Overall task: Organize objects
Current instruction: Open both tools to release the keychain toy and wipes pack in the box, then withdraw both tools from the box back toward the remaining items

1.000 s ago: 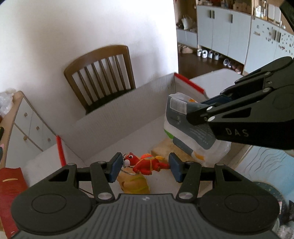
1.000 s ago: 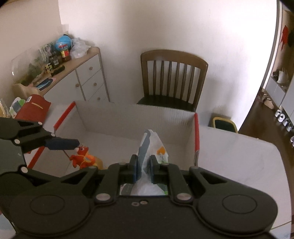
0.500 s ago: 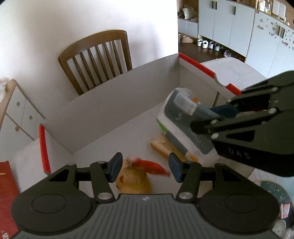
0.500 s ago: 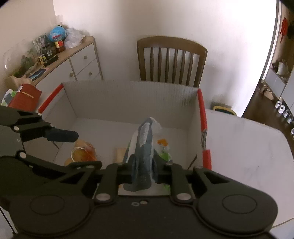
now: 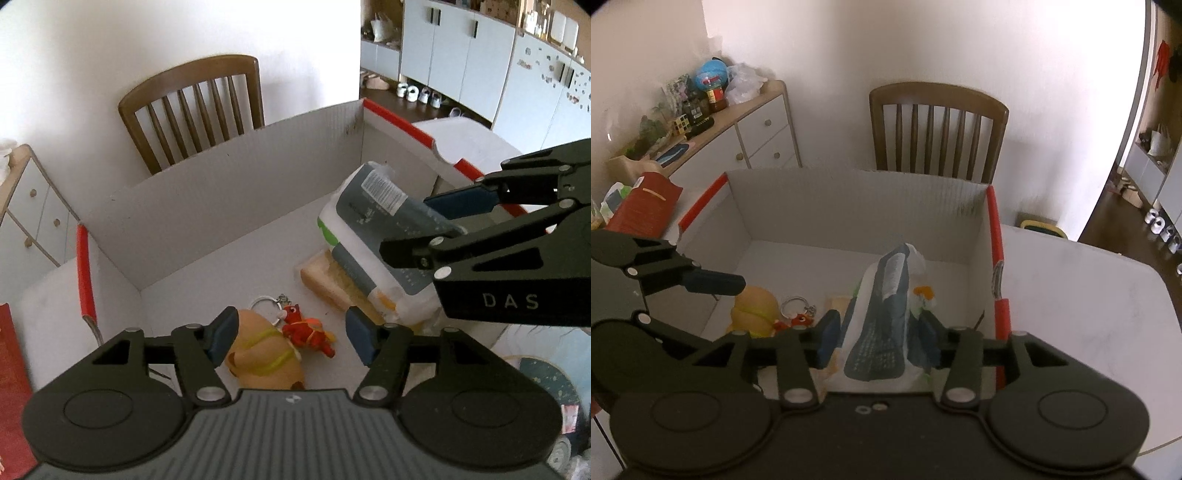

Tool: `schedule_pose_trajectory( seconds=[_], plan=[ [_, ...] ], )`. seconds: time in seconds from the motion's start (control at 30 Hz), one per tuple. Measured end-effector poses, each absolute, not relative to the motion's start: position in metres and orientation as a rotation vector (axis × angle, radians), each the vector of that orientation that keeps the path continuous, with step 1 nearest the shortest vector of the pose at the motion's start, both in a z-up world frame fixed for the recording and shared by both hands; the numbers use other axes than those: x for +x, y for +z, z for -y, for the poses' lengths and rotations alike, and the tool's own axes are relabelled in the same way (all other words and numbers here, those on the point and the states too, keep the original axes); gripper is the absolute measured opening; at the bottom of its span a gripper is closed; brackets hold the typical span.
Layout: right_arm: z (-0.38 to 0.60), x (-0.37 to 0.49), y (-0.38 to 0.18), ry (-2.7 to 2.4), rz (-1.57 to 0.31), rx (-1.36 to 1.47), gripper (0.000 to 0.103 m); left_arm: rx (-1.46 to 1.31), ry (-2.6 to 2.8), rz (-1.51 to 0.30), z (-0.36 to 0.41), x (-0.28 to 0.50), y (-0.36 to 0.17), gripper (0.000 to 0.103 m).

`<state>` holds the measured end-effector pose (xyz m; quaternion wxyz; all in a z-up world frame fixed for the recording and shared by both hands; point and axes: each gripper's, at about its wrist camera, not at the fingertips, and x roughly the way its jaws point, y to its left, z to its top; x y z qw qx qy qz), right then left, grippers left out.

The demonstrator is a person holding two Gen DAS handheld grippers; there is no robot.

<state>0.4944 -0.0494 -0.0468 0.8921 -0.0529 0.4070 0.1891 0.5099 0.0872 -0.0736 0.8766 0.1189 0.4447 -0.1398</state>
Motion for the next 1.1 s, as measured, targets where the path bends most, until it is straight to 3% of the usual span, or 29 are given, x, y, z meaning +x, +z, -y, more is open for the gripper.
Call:
schedule_pose_trajectory(
  seconds=[0.17, 1.0, 1.1],
  plan=[
    [0.048, 0.485, -0.034, 0.398, -0.812, -0.141, 0.054, 0.235, -0.276, -0.897, -0.090, 0.500, -0.060, 0.063],
    [0.059, 0.391, 0.030, 0.438, -0.695, -0.195, 0.061, 0.085, -0.265, -0.739, -0.106, 0.415, 0.023, 0.063],
    [0.060, 0.379, 0.037, 0.443, -0.681, -0.190, 0.063, 0.068, -0.263, -0.719, -0.107, 0.404, 0.030, 0.069]
  ],
)
